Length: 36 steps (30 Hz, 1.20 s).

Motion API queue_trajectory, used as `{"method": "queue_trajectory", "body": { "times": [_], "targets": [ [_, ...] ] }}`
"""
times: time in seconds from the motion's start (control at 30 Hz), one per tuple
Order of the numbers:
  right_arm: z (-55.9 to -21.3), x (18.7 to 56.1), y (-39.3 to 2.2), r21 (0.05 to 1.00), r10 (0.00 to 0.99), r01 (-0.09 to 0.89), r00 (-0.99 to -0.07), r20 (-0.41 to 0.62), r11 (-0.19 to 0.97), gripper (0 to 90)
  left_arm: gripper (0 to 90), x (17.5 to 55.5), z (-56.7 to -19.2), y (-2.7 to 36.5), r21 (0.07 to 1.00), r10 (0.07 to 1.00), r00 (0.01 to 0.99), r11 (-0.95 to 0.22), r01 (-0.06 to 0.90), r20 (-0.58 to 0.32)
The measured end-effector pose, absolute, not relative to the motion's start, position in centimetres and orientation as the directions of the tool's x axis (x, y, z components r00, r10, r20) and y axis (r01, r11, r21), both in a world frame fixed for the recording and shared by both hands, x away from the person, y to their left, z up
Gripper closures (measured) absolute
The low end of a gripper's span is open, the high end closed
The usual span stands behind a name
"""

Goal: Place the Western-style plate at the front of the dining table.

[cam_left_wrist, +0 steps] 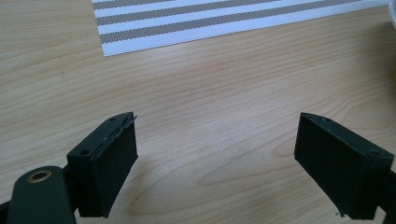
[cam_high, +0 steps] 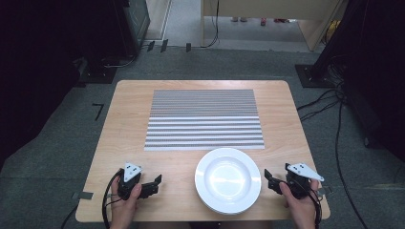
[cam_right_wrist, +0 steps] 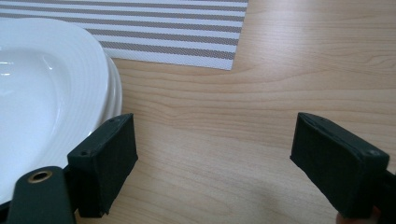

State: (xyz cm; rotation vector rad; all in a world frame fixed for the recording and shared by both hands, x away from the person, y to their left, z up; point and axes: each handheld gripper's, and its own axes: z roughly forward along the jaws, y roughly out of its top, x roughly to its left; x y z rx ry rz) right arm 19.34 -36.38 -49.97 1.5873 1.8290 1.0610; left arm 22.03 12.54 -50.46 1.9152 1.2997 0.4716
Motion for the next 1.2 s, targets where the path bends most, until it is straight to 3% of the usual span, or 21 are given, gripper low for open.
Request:
{"method": "queue_trajectory", "body": {
  "times": [0.83,1.03,1.2],
  "targets": [
    [-48.0,19.7,-34.3,0.819,0.948,0.574,-0.247,0.200,-0.023,16.1,13.2,22.3,-49.1,8.3,0.768,0.866,0.481,-0.211,0.605,-0.141],
    [-46.2,20.7,-32.7,0.802,0.962,0.596,-0.193,0.192,-0.041,19.8,13.2,23.0,-48.2,6.2,0.780,0.846,0.506,-0.199,0.593,-0.169],
    [-47.0,20.4,-32.5,0.812,0.965,0.579,-0.163,0.203,-0.074,19.7,13.2,23.7,-47.5,4.7,0.791,0.839,0.501,-0.153,0.592,-0.213]
  ]
}}
